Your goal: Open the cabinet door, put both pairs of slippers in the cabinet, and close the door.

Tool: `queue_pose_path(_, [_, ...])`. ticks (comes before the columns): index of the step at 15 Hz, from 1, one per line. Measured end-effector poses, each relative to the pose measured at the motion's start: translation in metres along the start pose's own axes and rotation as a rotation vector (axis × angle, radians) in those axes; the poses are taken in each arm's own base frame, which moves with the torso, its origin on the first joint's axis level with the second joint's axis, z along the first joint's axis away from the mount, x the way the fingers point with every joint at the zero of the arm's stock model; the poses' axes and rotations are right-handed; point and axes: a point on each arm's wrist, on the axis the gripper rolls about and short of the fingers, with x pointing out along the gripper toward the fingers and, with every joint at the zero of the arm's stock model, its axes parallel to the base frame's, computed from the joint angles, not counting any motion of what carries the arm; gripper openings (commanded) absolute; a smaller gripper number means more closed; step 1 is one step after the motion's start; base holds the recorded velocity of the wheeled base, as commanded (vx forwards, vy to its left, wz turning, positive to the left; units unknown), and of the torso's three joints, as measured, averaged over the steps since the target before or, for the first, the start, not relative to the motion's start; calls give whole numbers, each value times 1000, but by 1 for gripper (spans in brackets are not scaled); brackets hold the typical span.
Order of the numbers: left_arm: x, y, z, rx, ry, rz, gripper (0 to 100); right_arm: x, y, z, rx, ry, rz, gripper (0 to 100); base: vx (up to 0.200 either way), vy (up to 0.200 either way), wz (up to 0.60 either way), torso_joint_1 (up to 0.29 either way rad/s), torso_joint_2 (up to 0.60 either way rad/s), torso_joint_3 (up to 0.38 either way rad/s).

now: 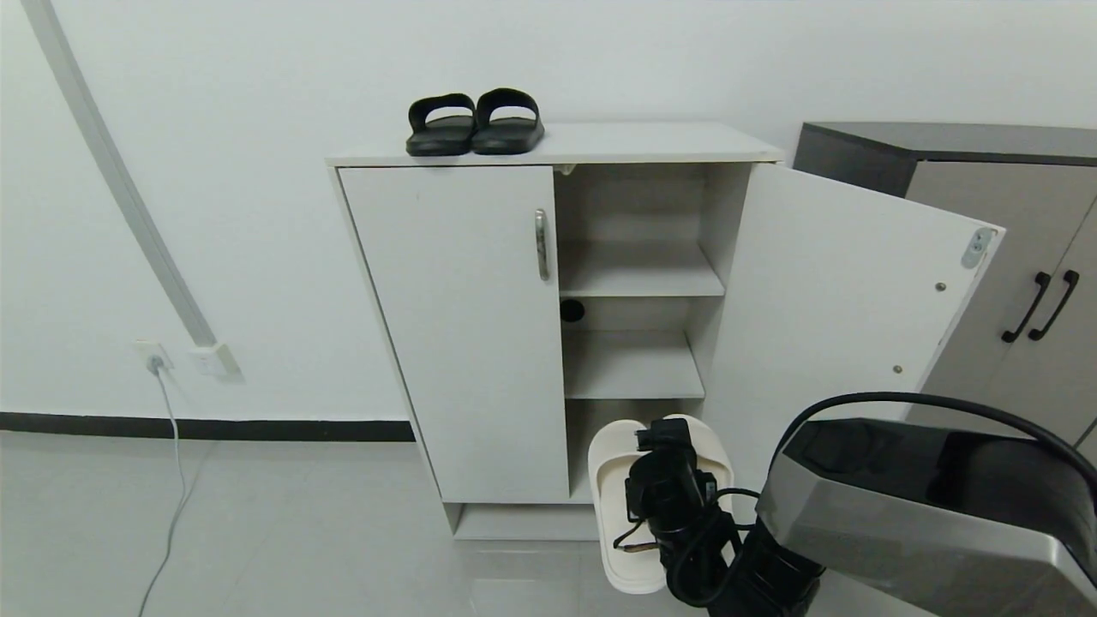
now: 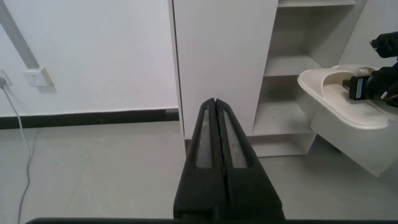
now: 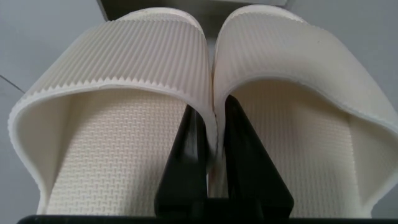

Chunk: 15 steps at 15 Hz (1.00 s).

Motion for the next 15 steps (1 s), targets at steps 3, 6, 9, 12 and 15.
queue_pose_path(3, [0,0,0,0,0,0,0,1,0,-2,-3,3,-1,0,0,0,0,2,2,-191])
queue_pose_path(6, [0,0,0,0,0,0,0,1,0,-3,-3,3,-1,0,0,0,0,2,2,-201])
queue_pose_path(9, [0,0,0,-3,-1,1,0,5,3,-5,28,-35,9,0,0,0,0,6,2,-113])
queue_pose_path(12, [0,0,0,-3,-1,1,0,10,5,-5,56,-159,34,0,0,0,0,0,0,0])
queue_pose_path(15, [0,0,0,-3,-2,1,0,16,2,-12,40,-214,32,0,0,0,0,0,0,0])
